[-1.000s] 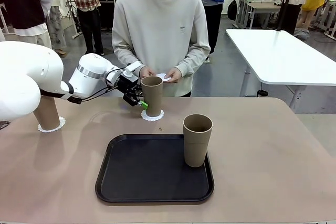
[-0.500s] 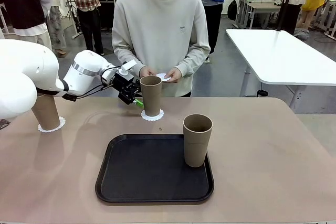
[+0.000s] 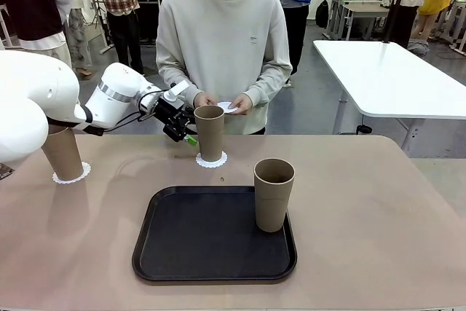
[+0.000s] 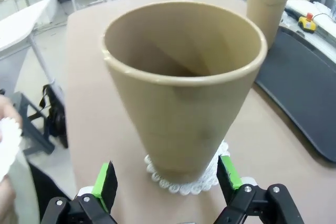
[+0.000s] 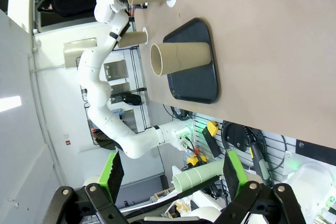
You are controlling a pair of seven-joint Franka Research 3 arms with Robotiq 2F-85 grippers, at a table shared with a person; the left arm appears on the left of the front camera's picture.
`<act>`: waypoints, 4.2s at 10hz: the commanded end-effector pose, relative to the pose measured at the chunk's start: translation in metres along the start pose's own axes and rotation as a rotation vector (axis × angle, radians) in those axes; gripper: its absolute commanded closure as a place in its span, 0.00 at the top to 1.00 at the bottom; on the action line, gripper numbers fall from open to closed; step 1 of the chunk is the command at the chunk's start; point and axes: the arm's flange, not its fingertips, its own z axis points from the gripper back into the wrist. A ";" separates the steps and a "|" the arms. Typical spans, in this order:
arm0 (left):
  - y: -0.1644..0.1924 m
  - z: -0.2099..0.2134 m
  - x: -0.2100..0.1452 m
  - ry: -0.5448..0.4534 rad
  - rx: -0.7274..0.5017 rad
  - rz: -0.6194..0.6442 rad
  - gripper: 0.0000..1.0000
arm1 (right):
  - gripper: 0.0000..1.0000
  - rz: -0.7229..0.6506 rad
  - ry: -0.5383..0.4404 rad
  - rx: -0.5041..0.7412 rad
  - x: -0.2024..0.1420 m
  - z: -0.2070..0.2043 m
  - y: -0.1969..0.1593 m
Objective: Place coasters on the table and set cups on them.
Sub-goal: Take one Reusable plastic cup from the Flat Tray and place it on a coaster set by the human.
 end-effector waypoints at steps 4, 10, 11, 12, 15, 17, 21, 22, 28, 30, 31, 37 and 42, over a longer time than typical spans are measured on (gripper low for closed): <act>-0.080 0.035 0.067 0.349 0.037 0.233 1.00 | 1.00 0.019 -0.004 0.021 0.002 0.000 0.000; -0.170 0.062 0.154 0.684 0.269 0.672 1.00 | 1.00 0.019 -0.004 0.021 0.002 0.000 0.000; -0.180 0.065 0.168 0.789 0.347 0.692 1.00 | 1.00 0.019 -0.004 0.021 0.002 0.000 0.000; -0.195 0.067 0.188 0.852 0.408 0.694 1.00 | 1.00 0.019 -0.004 0.021 0.002 0.000 0.000; -0.236 0.071 0.236 0.900 0.485 0.745 1.00 | 1.00 0.019 -0.004 0.021 0.002 0.000 0.000; -0.248 0.078 0.240 0.871 0.484 0.753 1.00 | 1.00 0.019 -0.004 0.021 0.002 0.000 0.000; -0.234 0.075 0.244 0.887 0.487 0.728 1.00 | 1.00 0.019 -0.004 0.021 0.002 0.000 0.000; -0.234 0.075 0.244 0.887 0.487 0.728 1.00 | 1.00 0.019 -0.004 0.021 0.002 0.000 0.000; -0.342 0.098 0.221 0.582 0.647 1.157 1.00 | 1.00 0.019 -0.004 0.021 0.002 0.000 0.000; -0.367 0.108 0.203 0.655 0.681 1.222 1.00 | 1.00 0.019 -0.004 0.021 0.002 0.000 0.000; -0.374 0.110 0.197 0.687 0.741 1.181 1.00 | 1.00 0.019 -0.004 0.021 0.002 0.000 0.000; -0.444 0.187 0.147 0.018 0.236 1.240 1.00 | 1.00 0.019 -0.004 0.021 0.002 0.000 0.000; -0.487 0.272 0.073 -0.418 0.265 1.350 1.00 | 1.00 0.019 -0.004 0.021 0.002 0.000 0.000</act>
